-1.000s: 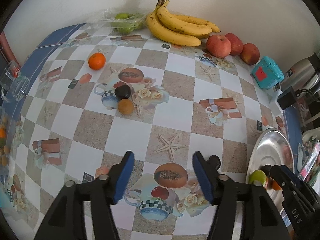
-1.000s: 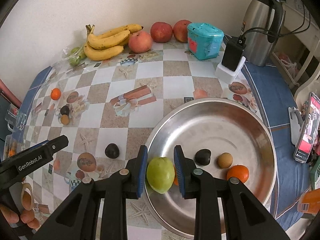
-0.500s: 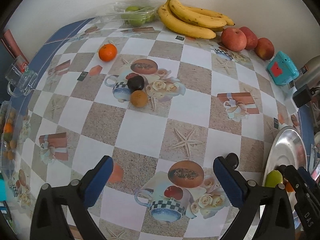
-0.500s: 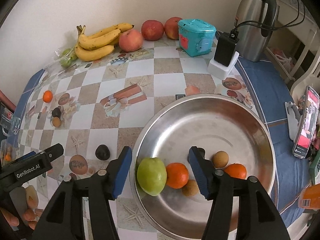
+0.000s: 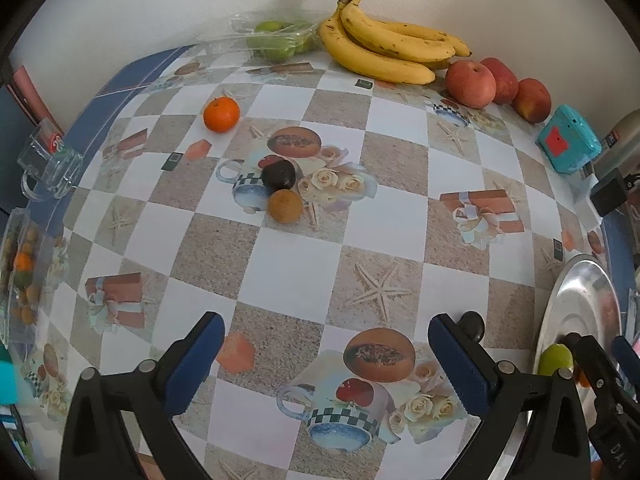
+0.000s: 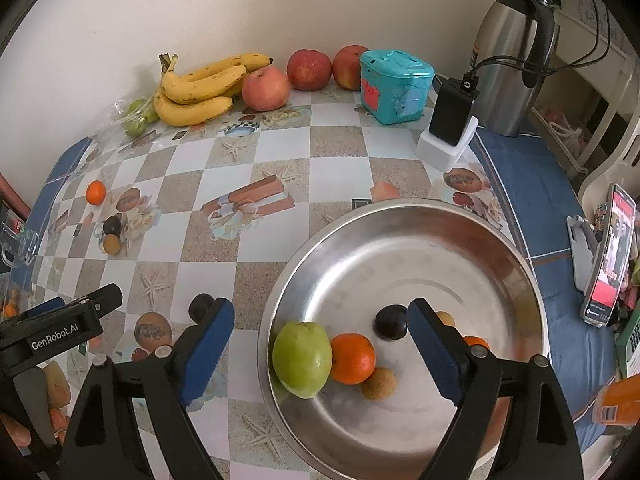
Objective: Organize fruits
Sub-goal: 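Move both grippers back toward the remaining avocado and kiwi on the cloth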
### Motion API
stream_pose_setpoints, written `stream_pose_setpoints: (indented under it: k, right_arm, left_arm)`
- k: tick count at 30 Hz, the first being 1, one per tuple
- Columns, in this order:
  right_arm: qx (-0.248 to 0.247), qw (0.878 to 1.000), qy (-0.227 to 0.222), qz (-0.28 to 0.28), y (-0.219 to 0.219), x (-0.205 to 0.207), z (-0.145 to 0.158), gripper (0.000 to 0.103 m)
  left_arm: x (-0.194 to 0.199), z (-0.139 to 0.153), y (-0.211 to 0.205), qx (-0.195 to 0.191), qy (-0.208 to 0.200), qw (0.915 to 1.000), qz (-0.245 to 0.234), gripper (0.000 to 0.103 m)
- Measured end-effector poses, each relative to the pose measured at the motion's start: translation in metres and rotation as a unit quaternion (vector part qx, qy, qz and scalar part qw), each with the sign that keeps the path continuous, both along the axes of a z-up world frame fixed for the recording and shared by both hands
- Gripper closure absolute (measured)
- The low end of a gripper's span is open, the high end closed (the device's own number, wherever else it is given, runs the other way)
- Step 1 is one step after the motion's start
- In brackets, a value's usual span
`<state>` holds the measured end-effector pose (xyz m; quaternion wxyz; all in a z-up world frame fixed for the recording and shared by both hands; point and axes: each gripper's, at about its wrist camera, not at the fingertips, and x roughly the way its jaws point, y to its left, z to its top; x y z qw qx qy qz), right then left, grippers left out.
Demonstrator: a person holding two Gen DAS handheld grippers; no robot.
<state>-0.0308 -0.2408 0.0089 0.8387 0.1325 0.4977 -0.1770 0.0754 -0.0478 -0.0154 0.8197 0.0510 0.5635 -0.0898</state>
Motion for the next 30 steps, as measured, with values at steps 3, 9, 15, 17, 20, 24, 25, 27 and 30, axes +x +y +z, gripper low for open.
stream_pose_setpoints:
  k: [3, 9, 15, 17, 20, 24, 25, 27, 30]
  right_arm:
    - [-0.004, 1.0, -0.001, 0.002, 0.001, 0.0, 0.0, 0.014]
    - [-0.01, 1.0, -0.004, -0.003, 0.003, -0.001, -0.001, 0.014]
    - [0.008, 1.0, -0.019, 0.007, 0.008, -0.001, 0.001, 0.014]
    - [0.014, 0.999, -0.031, 0.011, 0.011, -0.001, 0.004, 0.014]
    - [0.013, 0.999, -0.039, 0.015, 0.018, 0.003, 0.006, 0.014]
    - [0.017, 0.999, -0.027, 0.018, 0.024, 0.008, 0.002, 0.014]
    - [0.023, 0.999, -0.025, 0.019, 0.026, 0.01, 0.0, 0.014]
    - [0.03, 0.999, -0.021, 0.023, 0.031, 0.013, -0.002, 0.014]
    - [0.037, 0.999, -0.02, 0.029, 0.041, 0.018, -0.003, 0.014]
  left_arm:
    - [-0.001, 0.003, -0.002, 0.012, -0.01, 0.9999, -0.005, 0.0]
    - [0.0, 0.012, -0.001, 0.024, -0.033, 0.9991, -0.01, 0.0]
    - [0.001, 0.023, 0.004, 0.032, -0.055, 0.9979, -0.013, 0.0]
    - [0.001, 0.029, 0.006, 0.035, -0.066, 0.997, -0.018, 0.0]
    - [0.003, 0.033, 0.01, 0.036, -0.073, 0.9965, -0.021, 0.0]
    - [0.009, 0.032, 0.021, 0.018, -0.058, 0.9981, -0.011, 0.0]
    - [0.011, 0.031, 0.023, 0.016, -0.056, 0.9983, -0.007, 0.0]
    - [0.013, 0.032, 0.029, 0.014, -0.056, 0.9983, -0.001, 0.0]
    - [0.017, 0.032, 0.036, 0.015, -0.056, 0.9983, 0.004, 0.0]
